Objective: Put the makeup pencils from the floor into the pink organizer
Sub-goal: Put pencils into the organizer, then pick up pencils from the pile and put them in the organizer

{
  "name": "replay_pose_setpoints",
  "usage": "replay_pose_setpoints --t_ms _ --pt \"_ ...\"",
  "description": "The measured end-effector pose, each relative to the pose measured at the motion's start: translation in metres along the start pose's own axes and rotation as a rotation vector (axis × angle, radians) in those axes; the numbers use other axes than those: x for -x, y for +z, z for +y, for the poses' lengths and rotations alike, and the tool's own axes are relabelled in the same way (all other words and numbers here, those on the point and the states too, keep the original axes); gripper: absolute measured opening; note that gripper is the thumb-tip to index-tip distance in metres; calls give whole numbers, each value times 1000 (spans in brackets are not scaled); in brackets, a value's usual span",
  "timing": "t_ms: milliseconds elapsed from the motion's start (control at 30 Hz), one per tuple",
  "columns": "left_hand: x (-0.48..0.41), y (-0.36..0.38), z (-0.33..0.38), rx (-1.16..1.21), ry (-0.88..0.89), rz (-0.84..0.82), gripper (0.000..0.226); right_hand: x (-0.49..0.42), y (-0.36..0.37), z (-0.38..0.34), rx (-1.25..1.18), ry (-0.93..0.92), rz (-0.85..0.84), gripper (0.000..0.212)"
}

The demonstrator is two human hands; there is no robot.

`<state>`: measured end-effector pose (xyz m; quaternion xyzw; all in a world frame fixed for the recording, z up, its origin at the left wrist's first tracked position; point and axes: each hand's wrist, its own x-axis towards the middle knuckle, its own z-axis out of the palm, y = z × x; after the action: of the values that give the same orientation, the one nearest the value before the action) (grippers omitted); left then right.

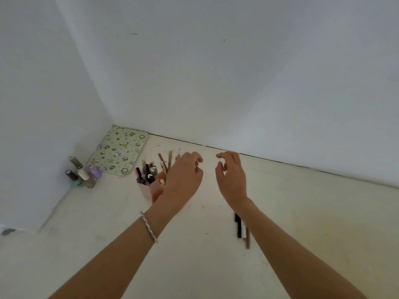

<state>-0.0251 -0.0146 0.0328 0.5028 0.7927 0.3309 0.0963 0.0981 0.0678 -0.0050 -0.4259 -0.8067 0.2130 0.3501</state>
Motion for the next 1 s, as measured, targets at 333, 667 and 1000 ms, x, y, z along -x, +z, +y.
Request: replay_pose_setpoints --t_ms 333,667,1000 --pt "24 148 40 -49 -369 -576 28 19 -77 84 117 240 -124 21" --pt "19 182 52 -72 -521 -564 34 36 -96 124 29 406 -166 26" --pt "3 165 45 129 -524 -387 18 49 -93 141 289 690 -505 18"
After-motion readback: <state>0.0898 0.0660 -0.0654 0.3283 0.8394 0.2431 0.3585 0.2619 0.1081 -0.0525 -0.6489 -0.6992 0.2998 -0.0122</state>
